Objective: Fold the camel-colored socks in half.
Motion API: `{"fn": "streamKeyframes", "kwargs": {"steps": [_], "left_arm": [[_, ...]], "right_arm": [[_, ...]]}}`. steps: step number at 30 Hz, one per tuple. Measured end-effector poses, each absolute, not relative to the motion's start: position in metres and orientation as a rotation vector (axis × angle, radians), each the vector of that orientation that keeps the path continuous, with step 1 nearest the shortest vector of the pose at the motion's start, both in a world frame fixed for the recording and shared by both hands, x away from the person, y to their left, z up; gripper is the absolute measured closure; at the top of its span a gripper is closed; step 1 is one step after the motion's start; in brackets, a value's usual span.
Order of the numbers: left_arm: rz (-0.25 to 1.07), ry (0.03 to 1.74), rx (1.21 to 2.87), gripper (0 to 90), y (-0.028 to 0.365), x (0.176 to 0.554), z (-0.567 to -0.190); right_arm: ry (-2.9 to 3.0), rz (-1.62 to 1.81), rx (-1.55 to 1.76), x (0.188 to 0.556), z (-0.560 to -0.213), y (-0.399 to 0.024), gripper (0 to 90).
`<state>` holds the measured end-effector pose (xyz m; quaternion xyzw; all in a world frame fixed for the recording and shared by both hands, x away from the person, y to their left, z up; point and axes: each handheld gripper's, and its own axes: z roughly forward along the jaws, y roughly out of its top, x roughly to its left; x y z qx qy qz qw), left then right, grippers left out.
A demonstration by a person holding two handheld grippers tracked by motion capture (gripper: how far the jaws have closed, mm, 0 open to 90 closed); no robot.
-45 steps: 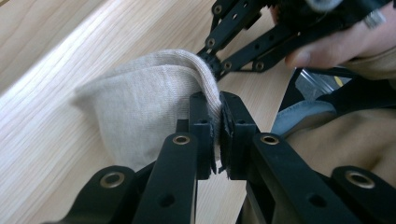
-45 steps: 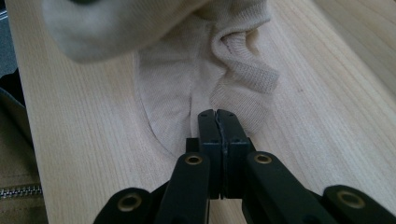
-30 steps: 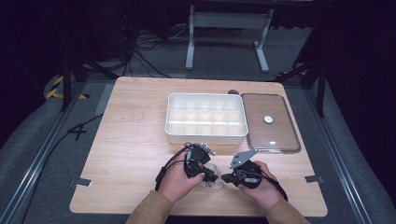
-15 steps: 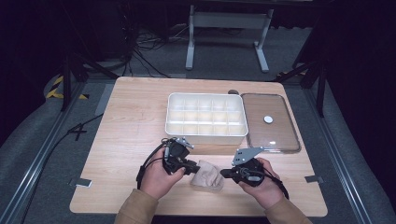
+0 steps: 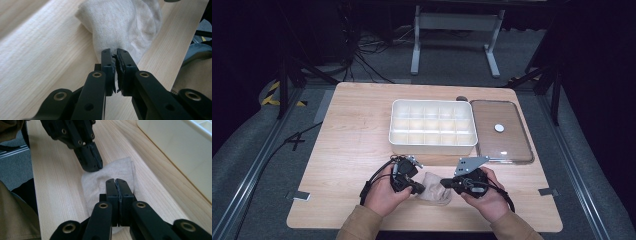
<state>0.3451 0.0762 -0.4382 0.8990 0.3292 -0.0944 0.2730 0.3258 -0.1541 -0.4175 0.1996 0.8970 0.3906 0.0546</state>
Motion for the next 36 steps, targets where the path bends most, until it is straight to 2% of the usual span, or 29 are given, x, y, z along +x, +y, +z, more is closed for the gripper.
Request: {"fn": "streamKeyframes", "kwargs": {"steps": [9, 25, 36], "left_arm": [[-0.296, 0.861, 2.423, 84.2, 0.068, 0.339, -0.437], [-0.255, 0.835, 2.433, 84.4, 0.072, 0.334, -0.432], [-0.184, 0.769, 2.382, 79.9, 0.068, 0.333, -0.421]], "right_arm": [[2.716, 1.210, 0.587, 0.324, -0.421, -0.150, 89.7], [2.742, 1.145, 0.636, 0.322, -0.437, -0.152, 89.7], [2.773, 1.036, 0.669, 0.321, -0.444, -0.160, 89.7]]}}
